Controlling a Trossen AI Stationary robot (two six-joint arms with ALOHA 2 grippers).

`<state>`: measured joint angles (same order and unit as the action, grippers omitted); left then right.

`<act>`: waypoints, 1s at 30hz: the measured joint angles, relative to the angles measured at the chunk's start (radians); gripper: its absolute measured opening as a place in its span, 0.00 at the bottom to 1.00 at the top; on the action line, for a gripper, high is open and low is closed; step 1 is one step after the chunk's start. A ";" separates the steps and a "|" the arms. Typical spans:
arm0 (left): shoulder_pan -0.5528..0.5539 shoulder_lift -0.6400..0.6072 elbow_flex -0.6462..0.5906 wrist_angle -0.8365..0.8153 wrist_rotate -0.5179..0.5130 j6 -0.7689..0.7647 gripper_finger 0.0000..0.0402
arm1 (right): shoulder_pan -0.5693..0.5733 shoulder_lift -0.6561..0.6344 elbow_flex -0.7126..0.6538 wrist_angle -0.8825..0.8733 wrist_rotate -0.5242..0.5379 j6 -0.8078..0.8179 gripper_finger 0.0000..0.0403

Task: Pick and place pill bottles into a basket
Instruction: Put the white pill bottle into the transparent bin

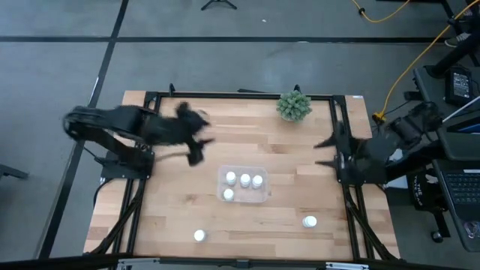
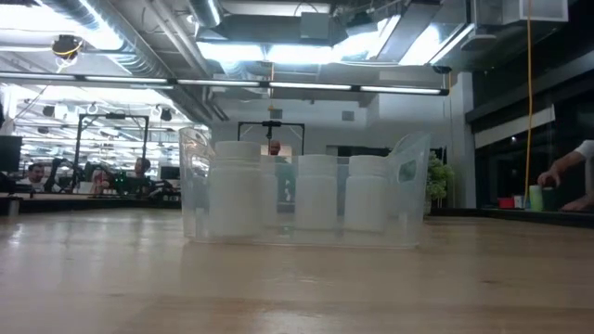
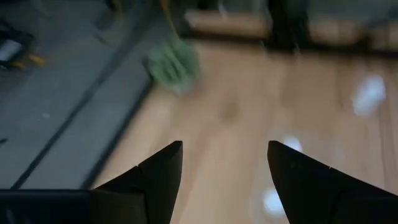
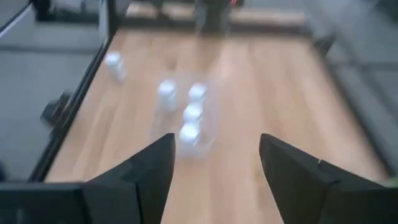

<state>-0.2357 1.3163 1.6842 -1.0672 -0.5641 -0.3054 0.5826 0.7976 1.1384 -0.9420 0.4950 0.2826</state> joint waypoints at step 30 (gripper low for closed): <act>-0.164 -0.400 -0.390 0.183 -0.117 0.002 0.57 | 0.313 0.641 0.000 -0.008 -0.288 0.825 0.74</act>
<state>-0.4002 0.9159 1.2938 -0.8838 -0.6812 -0.3038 0.8955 1.4383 1.1381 -0.9502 0.2071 1.1075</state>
